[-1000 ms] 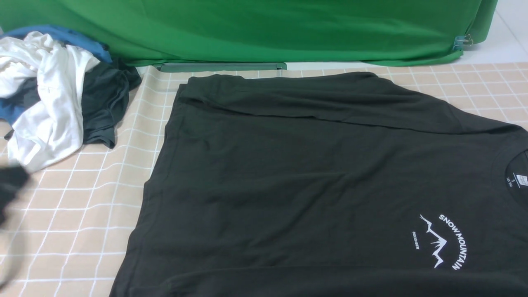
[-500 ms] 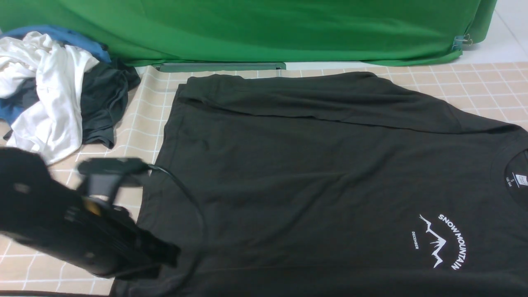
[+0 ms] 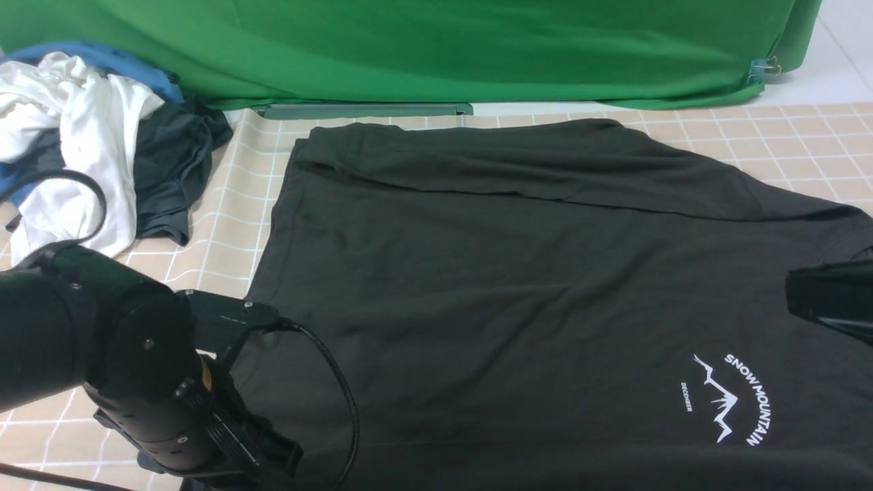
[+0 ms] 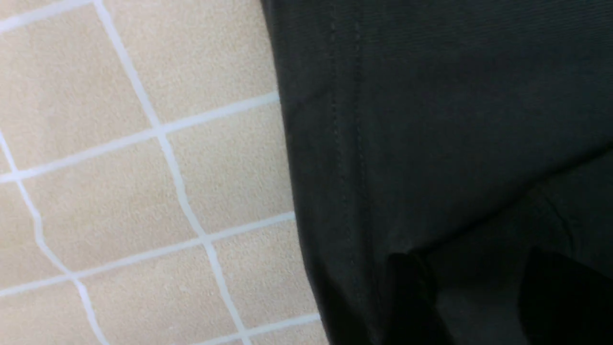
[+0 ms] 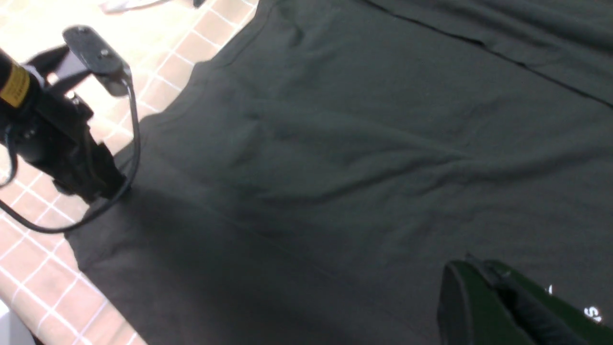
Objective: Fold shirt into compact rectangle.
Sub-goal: 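Grasp the left edge of the dark T-shirt lying flat on the table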
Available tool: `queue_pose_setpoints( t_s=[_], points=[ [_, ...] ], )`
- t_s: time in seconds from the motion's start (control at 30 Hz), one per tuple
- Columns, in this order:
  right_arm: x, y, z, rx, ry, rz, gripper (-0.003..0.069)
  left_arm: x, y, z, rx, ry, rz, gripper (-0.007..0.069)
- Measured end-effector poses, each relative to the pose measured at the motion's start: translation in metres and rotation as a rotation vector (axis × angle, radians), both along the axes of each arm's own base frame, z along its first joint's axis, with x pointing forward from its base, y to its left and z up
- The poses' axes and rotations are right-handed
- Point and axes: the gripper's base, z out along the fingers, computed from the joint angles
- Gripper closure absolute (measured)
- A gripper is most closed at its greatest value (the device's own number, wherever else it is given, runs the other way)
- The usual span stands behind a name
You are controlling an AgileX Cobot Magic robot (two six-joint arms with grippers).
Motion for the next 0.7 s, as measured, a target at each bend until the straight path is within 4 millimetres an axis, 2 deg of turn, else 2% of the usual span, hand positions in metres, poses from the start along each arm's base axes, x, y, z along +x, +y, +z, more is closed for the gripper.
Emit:
queue_pose_setpoints(
  t_s=[0.1, 0.2, 0.4, 0.47, 0.53, 0.67, 0.7],
  points=[
    [0.0, 0.0, 0.001, 0.005, -0.007, -0.003, 0.062, 0.002, -0.001, -0.005, 0.006, 0.003, -0.005, 0.0188],
    [0.001, 0.0, 0.001, 0.01, -0.009, -0.004, 0.062, 0.005, -0.002, -0.01, 0.01, 0.01, -0.005, 0.0148],
    [0.001, 0.0, 0.001, 0.013, -0.008, -0.004, 0.062, 0.008, -0.005, -0.021, 0.017, 0.058, 0.01, 0.0146],
    [0.001, 0.0, 0.001, 0.013, -0.008, -0.004, 0.062, 0.009, -0.005, -0.021, 0.021, 0.065, 0.01, 0.0174],
    [0.001, 0.0, 0.001, 0.013, -0.008, -0.004, 0.062, 0.008, -0.006, -0.021, 0.017, 0.079, 0.018, 0.0253],
    [0.001, 0.0, 0.001, 0.013, -0.008, -0.004, 0.062, 0.004, -0.006, -0.02, 0.022, 0.113, 0.022, 0.0508],
    [0.001, 0.0, 0.001, 0.013, -0.008, -0.004, 0.062, 0.003, -0.005, -0.018, 0.029, 0.121, 0.019, 0.0552]
  ],
)
